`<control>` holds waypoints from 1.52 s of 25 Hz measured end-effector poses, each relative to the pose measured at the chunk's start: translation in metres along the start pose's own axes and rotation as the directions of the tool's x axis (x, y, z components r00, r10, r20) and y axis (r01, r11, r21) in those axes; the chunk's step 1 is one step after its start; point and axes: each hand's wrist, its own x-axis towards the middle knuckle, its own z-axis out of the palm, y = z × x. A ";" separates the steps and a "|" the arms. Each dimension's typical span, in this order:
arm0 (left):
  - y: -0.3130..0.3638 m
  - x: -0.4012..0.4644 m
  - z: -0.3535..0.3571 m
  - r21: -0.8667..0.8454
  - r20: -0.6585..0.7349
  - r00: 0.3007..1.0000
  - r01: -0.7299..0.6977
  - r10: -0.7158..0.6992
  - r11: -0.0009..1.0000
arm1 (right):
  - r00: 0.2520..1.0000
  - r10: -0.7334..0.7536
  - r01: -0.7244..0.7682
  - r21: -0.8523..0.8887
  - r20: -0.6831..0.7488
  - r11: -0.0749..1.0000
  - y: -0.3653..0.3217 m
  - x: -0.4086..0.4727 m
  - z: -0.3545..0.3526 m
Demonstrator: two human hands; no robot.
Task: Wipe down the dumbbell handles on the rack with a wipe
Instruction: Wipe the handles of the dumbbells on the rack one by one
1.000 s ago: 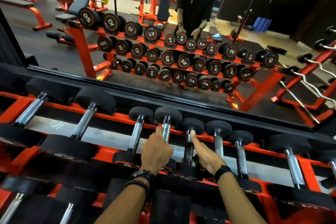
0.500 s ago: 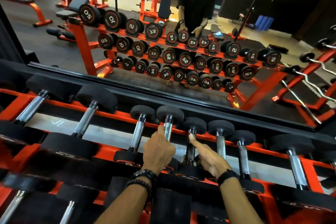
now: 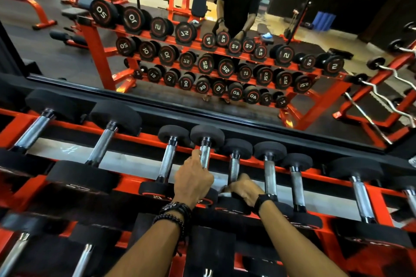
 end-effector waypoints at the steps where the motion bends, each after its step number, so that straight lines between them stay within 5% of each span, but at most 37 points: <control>1: 0.000 0.000 0.000 -0.006 -0.001 1.000 0.001 -0.001 1.000 | 0.999 -0.031 0.028 -0.107 -0.020 0.994 0.001 0.000 -0.002; 6: -0.001 0.000 0.001 -0.009 0.004 1.000 -0.007 0.007 1.000 | 0.995 -0.097 0.080 -0.460 -0.013 0.884 0.002 0.000 -0.021; 11: -0.001 -0.001 0.001 -0.023 0.015 1.000 0.002 -0.001 1.000 | 0.994 -0.069 0.098 -0.452 0.081 0.887 0.001 0.003 -0.035; 17: 0.001 0.000 0.000 -0.024 0.026 1.000 0.011 -0.010 1.000 | 0.967 -0.232 0.144 -0.517 -0.108 0.844 0.013 0.005 -0.022; 20: 0.001 -0.001 0.001 -0.024 0.011 1.000 0.005 -0.005 1.000 | 0.973 -0.171 0.100 -0.380 -0.157 0.920 0.006 -0.006 -0.016; 23: 0.002 0.001 0.000 -0.017 0.020 1.000 0.017 -0.017 1.000 | 1.000 -0.028 0.028 0.055 -0.005 0.998 -0.003 -0.006 -0.007; 26: 0.002 -0.003 -0.001 -0.039 0.029 1.000 0.008 -0.007 0.999 | 0.988 -0.004 -0.050 0.349 0.152 0.936 -0.006 -0.008 -0.008; 30: 0.005 0.000 -0.003 -0.027 0.004 1.000 0.015 -0.015 1.000 | 0.996 -0.016 -0.009 0.284 0.083 0.959 -0.002 -0.007 -0.006; 34: 0.004 -0.003 -0.002 -0.017 0.017 1.000 0.005 -0.004 1.000 | 0.990 0.013 -0.074 0.446 0.139 0.892 0.000 -0.011 -0.011; 38: 0.005 -0.001 -0.004 -0.003 0.013 1.000 0.012 -0.012 1.000 | 0.995 -0.023 -0.015 0.360 0.102 0.933 0.005 -0.001 -0.014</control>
